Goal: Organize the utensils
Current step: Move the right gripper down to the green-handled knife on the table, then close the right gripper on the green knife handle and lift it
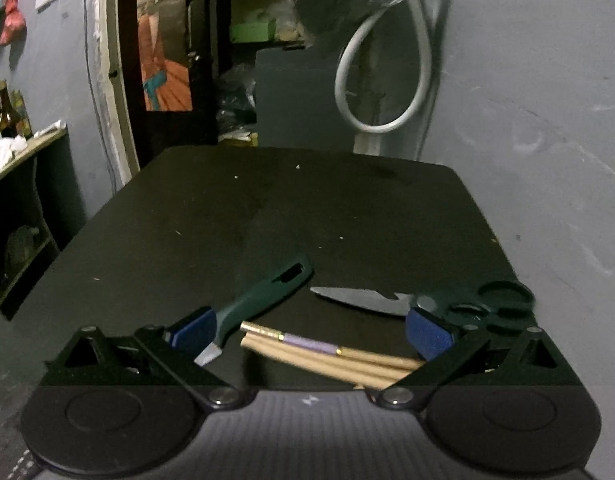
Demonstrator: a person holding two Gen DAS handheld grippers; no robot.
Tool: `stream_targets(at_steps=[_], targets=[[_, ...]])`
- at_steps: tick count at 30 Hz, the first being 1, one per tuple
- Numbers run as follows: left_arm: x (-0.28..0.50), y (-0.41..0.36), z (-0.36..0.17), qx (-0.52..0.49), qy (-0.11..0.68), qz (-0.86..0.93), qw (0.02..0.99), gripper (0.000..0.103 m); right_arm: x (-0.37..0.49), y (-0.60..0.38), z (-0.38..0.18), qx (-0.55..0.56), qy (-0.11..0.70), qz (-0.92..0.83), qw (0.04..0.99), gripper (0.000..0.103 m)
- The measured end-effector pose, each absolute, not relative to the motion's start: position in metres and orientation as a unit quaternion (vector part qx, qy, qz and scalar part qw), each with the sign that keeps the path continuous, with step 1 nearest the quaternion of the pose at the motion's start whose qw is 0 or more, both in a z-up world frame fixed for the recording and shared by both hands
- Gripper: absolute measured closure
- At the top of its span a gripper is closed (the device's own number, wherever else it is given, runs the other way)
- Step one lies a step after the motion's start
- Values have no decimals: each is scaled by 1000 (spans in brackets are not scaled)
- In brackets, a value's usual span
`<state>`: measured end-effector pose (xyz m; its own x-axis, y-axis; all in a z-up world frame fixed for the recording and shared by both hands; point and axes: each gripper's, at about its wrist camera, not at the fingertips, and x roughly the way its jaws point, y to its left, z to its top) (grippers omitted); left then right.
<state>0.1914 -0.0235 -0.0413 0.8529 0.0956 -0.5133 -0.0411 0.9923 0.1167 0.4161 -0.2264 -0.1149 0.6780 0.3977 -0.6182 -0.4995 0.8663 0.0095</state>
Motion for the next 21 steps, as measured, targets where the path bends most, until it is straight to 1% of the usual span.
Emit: stream_targets(at_steps=[5,7,9,13,17,19,20,21], targets=[[192,-26,-40,48,271,42,961,24,435,-209,-123,-96,318,273,903,1],[192,-26,-40,47,272,44,960,24,440,-203,-125,-91,321,287,898,3],[192,-26,-39,46,274,47,960,24,442,-197,-128,-96,325,292,894,8],[194,-29,-38,45,274,49,959,24,444,-190,-133,-96,336,294,890,15],[196,-30,-38,43,274,51,959,24,444,-189,-134,-94,338,296,889,25],[197,-30,-38,43,274,51,959,24,443,-190,-134,-87,336,302,888,35],[196,-30,-38,43,274,51,959,24,443,-190,-134,-86,337,307,886,43],[196,-30,-38,44,274,51,959,24,443,-188,-134,-87,338,310,884,45]])
